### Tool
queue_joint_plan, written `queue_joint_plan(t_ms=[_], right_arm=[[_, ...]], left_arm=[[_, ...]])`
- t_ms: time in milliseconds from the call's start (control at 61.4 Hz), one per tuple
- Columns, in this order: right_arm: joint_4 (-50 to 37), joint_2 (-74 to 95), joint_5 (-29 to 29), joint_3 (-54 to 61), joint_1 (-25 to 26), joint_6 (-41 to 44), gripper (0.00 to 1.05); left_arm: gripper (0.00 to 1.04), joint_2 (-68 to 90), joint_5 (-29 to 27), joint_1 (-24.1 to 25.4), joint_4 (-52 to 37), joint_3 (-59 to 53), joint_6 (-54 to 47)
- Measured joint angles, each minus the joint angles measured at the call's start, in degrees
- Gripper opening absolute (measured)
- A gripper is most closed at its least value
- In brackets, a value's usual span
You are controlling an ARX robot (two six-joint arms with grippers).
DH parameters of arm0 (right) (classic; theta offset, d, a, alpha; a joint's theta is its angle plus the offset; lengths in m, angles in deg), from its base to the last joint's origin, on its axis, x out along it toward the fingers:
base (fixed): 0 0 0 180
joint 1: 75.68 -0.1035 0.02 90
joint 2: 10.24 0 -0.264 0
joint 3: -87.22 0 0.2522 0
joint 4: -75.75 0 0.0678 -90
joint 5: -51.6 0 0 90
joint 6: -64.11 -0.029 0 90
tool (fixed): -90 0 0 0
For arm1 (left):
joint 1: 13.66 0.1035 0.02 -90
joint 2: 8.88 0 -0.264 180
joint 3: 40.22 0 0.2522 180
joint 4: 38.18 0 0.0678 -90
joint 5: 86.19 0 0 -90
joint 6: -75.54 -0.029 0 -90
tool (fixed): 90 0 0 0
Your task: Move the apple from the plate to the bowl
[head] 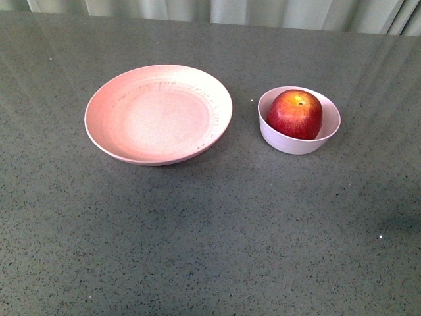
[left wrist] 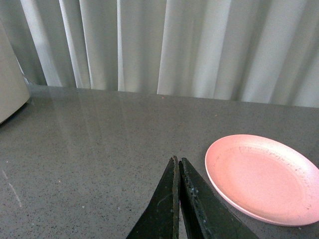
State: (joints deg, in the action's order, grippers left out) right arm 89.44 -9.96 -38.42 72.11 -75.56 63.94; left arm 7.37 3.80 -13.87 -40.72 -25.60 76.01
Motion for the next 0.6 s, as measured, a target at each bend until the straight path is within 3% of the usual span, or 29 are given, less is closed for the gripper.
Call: queue_joint_plan(t_ms=[375, 456, 603], right_arm=[[0.0, 0.0, 0.0, 0.0, 0.0, 0.0, 0.96], [0.0, 0.0, 0.0, 0.0, 0.0, 0.0, 0.96], [0.0, 0.0, 0.0, 0.0, 0.0, 0.0, 0.96]], left_arm=[[0.02, -6.2, 0.0, 0.0, 6.2, 0.0, 0.0], [0.02, -13.7, 0.0, 0.0, 15.4, 0.0, 0.0], [0.02, -15.4, 0.0, 0.0, 16.3, 0.0, 0.0]])
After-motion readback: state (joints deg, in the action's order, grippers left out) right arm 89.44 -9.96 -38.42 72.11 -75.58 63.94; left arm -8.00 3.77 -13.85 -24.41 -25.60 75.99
